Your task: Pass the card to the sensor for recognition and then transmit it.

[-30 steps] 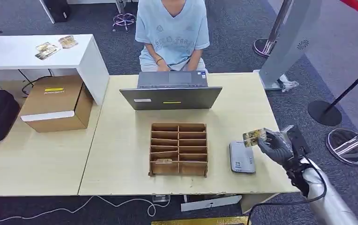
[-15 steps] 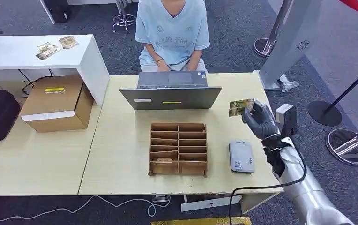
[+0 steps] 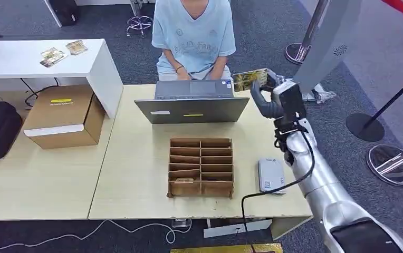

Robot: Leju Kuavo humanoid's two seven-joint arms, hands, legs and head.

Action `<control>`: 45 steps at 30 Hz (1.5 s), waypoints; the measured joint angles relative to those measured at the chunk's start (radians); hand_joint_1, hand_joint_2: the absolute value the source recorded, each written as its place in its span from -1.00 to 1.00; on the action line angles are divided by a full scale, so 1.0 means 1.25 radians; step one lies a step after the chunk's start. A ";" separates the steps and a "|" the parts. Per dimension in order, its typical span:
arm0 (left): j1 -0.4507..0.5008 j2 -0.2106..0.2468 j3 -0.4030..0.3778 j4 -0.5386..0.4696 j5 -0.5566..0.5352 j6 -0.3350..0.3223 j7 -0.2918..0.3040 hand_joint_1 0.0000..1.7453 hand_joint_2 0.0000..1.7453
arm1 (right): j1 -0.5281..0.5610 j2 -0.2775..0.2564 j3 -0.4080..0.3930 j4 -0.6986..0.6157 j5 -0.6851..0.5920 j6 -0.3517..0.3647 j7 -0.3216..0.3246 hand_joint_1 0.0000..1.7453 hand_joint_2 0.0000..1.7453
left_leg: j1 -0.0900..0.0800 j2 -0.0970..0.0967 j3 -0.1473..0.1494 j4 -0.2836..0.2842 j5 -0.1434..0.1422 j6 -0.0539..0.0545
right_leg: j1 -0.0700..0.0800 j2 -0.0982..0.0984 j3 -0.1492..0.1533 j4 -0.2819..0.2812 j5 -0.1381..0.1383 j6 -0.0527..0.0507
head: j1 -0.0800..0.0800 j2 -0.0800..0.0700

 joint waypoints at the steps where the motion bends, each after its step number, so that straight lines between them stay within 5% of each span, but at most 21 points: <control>1: 0.000 0.000 0.002 0.000 0.000 -0.001 0.000 -1.00 -1.00 | -0.014 0.005 0.018 0.000 0.035 -0.022 0.007 1.00 1.00 | 0.000 0.000 0.000 0.000 0.000 0.000 | 0.000 0.000 0.000 0.000 0.000 0.000 | 0.000 0.000; 9: -0.005 0.000 0.010 0.000 0.005 -0.003 0.000 -1.00 -1.00 | -0.123 0.050 0.141 0.019 0.362 -0.175 0.101 1.00 1.00 | 0.000 0.000 0.000 0.000 0.001 -0.001 | 0.000 0.000 -0.001 0.001 0.000 0.000 | 0.000 0.000; 16: -0.008 0.000 0.014 0.000 0.006 -0.008 0.002 -1.00 -1.00 | -0.182 0.101 0.235 0.073 0.601 -0.218 0.230 1.00 1.00 | 0.000 0.000 0.000 0.000 0.001 -0.001 | 0.000 0.000 -0.001 0.001 0.000 -0.001 | 0.000 0.000; 24: -0.008 0.000 0.021 0.000 0.009 -0.006 0.002 -1.00 -1.00 | -0.235 0.160 0.262 0.149 0.705 -0.199 0.306 1.00 1.00 | 0.000 0.000 0.000 0.000 0.001 -0.002 | 0.000 0.000 -0.001 0.001 0.000 -0.001 | 0.000 0.000; 36: -0.008 -0.004 0.032 0.000 0.016 -0.005 0.000 -1.00 -1.00 | -0.341 0.243 0.263 0.327 0.778 -0.093 0.428 1.00 1.00 | 0.000 0.000 0.000 0.000 0.001 -0.002 | 0.000 0.000 -0.001 0.001 0.001 -0.001 | 0.000 0.000; 45: -0.008 -0.004 0.038 0.000 0.015 -0.009 0.001 -1.00 -1.00 | -0.378 0.264 0.251 0.396 0.803 -0.061 0.487 1.00 1.00 | 0.000 0.000 0.000 0.000 0.001 -0.002 | 0.000 0.000 -0.001 0.001 0.001 -0.001 | 0.000 0.000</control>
